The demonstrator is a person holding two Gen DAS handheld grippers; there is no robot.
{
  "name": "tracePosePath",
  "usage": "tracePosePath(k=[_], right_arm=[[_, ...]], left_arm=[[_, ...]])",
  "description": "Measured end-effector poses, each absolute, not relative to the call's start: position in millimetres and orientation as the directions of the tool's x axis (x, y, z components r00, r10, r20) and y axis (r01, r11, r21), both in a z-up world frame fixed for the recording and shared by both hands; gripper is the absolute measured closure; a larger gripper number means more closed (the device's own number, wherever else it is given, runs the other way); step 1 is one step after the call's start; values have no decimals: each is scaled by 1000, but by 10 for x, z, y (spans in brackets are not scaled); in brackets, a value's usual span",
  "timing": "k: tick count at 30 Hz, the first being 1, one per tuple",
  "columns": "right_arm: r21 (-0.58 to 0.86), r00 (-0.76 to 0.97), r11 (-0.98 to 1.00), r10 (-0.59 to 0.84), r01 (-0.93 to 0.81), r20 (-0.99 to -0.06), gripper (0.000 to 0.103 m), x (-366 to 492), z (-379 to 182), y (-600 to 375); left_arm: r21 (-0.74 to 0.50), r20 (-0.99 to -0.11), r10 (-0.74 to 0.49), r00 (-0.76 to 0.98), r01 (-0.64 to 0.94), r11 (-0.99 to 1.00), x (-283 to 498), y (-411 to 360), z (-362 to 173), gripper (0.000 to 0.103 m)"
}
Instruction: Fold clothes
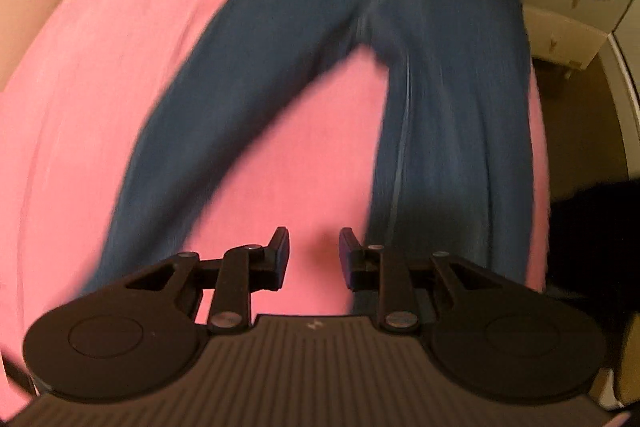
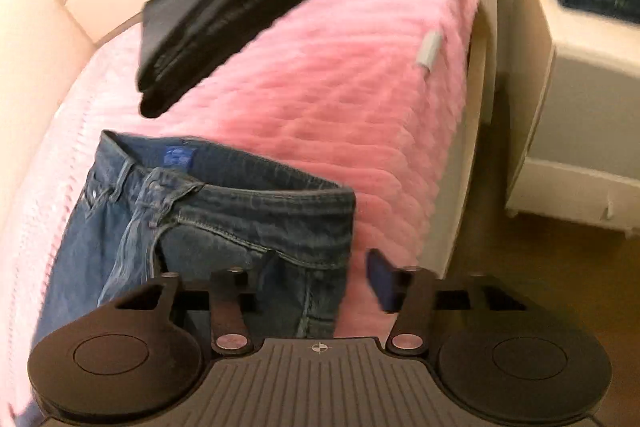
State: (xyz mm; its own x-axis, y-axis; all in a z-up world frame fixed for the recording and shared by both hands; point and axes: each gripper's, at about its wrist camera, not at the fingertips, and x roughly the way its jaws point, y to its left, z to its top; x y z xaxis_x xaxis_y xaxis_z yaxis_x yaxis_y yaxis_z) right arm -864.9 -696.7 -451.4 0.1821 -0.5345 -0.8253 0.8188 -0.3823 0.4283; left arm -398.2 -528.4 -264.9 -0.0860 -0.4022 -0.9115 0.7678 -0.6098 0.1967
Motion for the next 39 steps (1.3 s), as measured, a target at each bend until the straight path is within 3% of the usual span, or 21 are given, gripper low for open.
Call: tracePosePath(k=[2, 9, 11, 12, 13, 14, 19, 21, 24, 28, 32, 33, 34, 35, 36, 39], right_arm=[[414, 188, -366, -515, 834, -836, 88, -8640, -4477, -7005], [405, 187, -330, -531, 853, -826, 88, -8865, -4414, -7128], [360, 139, -351, -523, 864, -841, 75, -8877, -4349, -7075], [336, 111, -359, -523, 870, -845, 52, -8880, -4305, -7049], [300, 58, -355, -557, 886, -828, 45, -8849, -4173, -7025], [268, 17, -342, -589, 901, -808, 45, -8811, -4048, -7013], [288, 319, 150, -598, 946, -736, 45, -8285, -3743, -7467], [283, 420, 328, -506, 901, -753, 46, -8031, -3823, -7752], [267, 509, 545, -360, 795, -782, 46, -7677, -3987, -8167], [211, 483, 688, -229, 694, -845, 46, -7366, -4284, -8498], [255, 477, 729, -110, 636, -872, 46, -7225, -4536, -8653], [258, 473, 718, -112, 646, -874, 47, -7224, -4557, -8668], [260, 468, 708, -113, 657, -876, 73, -7223, -4577, -8683], [265, 466, 694, -115, 669, -877, 83, -7228, -4591, -8700], [290, 480, 659, -122, 693, -869, 89, -7286, -4537, -8723], [219, 481, 690, -210, 689, -851, 91, -7362, -4270, -8699]], left_arm=[[207, -899, -424, -113, 744, -636, -4190, -5593, -2619, 80], [207, -889, -434, -148, 715, -668, -4495, -6201, -2728, 80], [207, -886, -435, -157, 707, -676, -4577, -6370, -2762, 80], [207, -885, -436, -162, 704, -680, -4618, -6454, -2779, 79], [206, -884, -437, -166, 700, -684, -4659, -6538, -2796, 79], [206, -883, -438, -171, 696, -688, -4700, -6622, -2813, 78], [68, -867, -405, -291, 736, -674, -5038, -7111, -2878, 74], [16, -857, -387, -341, 732, -681, -5207, -7216, -2901, 68], [0, -855, -372, -361, 718, -696, -5475, -7275, -3058, 67], [4, -874, -343, -343, 702, -712, -5679, -7215, -3342, 67], [48, -890, -343, -301, 686, -726, -5763, -7051, -3564, 67], [61, -891, -347, -293, 680, -731, -5771, -6997, -3585, 67], [74, -891, -352, -286, 674, -735, -5784, -6958, -3601, 67], [82, -890, -357, -283, 672, -736, -5796, -6938, -3611, 68], [91, -885, -369, -283, 673, -734, -5802, -6926, -3608, 69], [102, -868, -405, -288, 694, -713, -5819, -6959, -3607, 68]])
